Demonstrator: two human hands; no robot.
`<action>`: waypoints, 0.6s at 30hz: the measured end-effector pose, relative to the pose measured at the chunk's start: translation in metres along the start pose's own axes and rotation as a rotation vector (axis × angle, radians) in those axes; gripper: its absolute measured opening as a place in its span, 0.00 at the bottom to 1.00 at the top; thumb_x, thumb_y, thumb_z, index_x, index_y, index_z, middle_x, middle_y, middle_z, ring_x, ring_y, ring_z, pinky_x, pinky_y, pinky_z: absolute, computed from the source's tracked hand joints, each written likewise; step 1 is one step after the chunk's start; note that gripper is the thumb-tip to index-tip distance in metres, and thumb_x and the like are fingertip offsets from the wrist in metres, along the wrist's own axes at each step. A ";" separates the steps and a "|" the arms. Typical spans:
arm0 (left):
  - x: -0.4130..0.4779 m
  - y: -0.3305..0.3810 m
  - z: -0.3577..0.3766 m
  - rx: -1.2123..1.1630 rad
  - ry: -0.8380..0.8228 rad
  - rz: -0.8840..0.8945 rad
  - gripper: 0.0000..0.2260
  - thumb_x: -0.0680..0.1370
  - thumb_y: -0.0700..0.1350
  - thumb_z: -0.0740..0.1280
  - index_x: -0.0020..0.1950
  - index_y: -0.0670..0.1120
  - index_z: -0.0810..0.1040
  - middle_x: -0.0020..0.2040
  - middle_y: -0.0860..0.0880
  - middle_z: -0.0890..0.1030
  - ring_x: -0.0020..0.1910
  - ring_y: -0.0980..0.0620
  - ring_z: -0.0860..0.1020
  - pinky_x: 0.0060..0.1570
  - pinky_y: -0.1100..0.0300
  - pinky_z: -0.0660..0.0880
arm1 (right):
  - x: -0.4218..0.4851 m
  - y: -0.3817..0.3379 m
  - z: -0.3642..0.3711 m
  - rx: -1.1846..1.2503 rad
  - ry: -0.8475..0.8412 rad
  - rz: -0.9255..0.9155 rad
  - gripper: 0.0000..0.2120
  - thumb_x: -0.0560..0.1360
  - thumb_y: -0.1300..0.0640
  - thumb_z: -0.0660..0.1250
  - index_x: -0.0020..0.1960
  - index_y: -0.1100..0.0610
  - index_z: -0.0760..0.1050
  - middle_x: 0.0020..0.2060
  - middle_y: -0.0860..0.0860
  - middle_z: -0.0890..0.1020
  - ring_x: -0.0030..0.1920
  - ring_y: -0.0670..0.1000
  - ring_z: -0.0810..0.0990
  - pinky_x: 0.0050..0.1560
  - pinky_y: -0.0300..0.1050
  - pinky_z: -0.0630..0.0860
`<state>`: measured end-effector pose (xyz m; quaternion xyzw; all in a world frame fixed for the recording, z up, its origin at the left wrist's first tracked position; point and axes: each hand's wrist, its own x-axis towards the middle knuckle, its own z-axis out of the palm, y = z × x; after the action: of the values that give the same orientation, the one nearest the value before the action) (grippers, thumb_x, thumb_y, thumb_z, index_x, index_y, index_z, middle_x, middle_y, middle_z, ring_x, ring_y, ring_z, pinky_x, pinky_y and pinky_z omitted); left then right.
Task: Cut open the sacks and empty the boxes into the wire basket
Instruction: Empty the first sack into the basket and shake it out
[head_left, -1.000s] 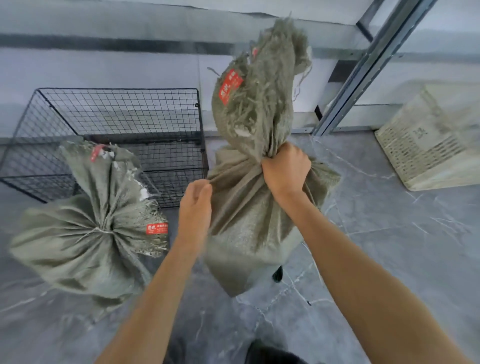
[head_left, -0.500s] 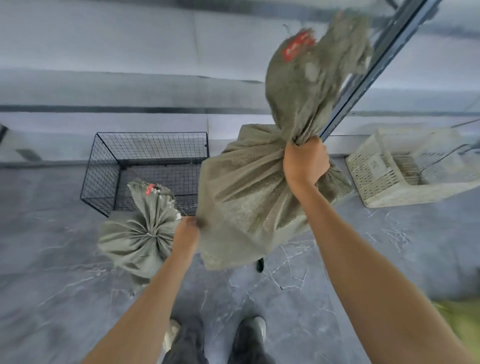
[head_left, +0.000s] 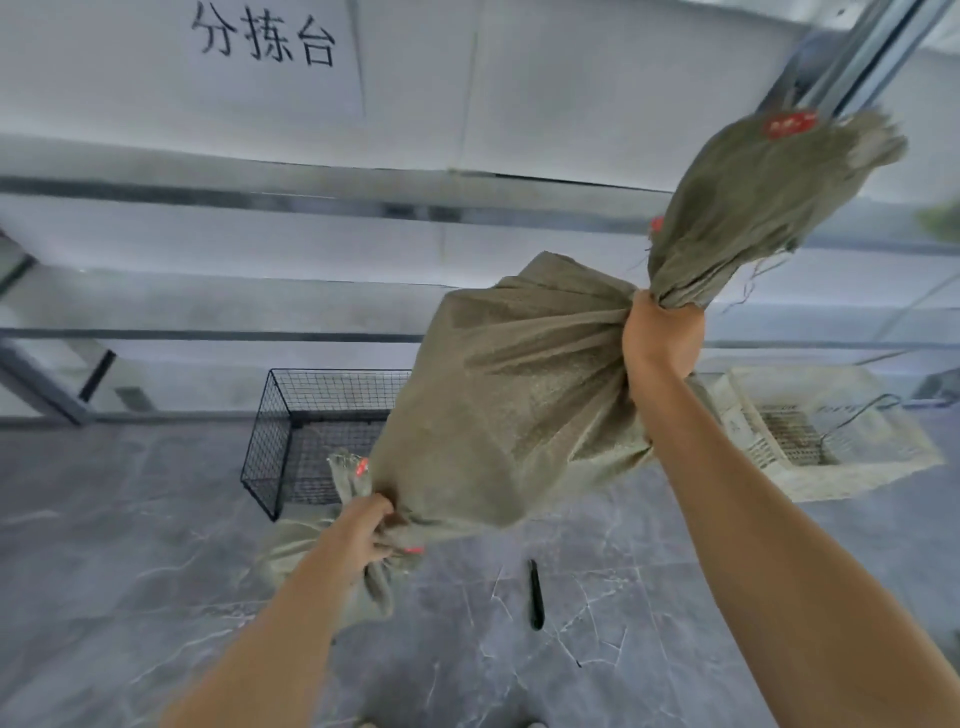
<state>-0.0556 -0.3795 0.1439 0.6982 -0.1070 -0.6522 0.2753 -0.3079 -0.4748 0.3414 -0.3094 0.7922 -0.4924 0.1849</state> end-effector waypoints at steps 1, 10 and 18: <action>-0.003 0.011 -0.005 -0.039 0.038 0.046 0.09 0.79 0.35 0.57 0.59 0.40 0.69 0.57 0.41 0.73 0.52 0.42 0.74 0.57 0.46 0.70 | -0.005 -0.007 0.001 0.006 0.004 -0.009 0.06 0.76 0.53 0.62 0.43 0.55 0.69 0.34 0.48 0.73 0.40 0.53 0.75 0.42 0.46 0.69; -0.037 0.089 -0.063 -0.166 0.318 0.467 0.12 0.78 0.36 0.52 0.39 0.45 0.71 0.37 0.45 0.72 0.39 0.47 0.71 0.39 0.55 0.69 | -0.036 -0.038 0.042 0.014 0.025 -0.065 0.09 0.77 0.51 0.60 0.45 0.57 0.73 0.40 0.52 0.77 0.42 0.54 0.76 0.45 0.47 0.72; -0.066 0.153 -0.125 -0.202 0.443 0.603 0.11 0.77 0.42 0.51 0.35 0.47 0.63 0.33 0.49 0.64 0.33 0.50 0.62 0.32 0.56 0.57 | -0.066 -0.044 0.098 -0.146 -0.066 -0.117 0.15 0.77 0.50 0.62 0.48 0.63 0.77 0.47 0.58 0.82 0.48 0.60 0.79 0.42 0.46 0.69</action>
<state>0.0895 -0.4419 0.2805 0.7285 -0.1807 -0.3826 0.5388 -0.1866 -0.5097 0.3360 -0.3839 0.8000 -0.4329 0.1590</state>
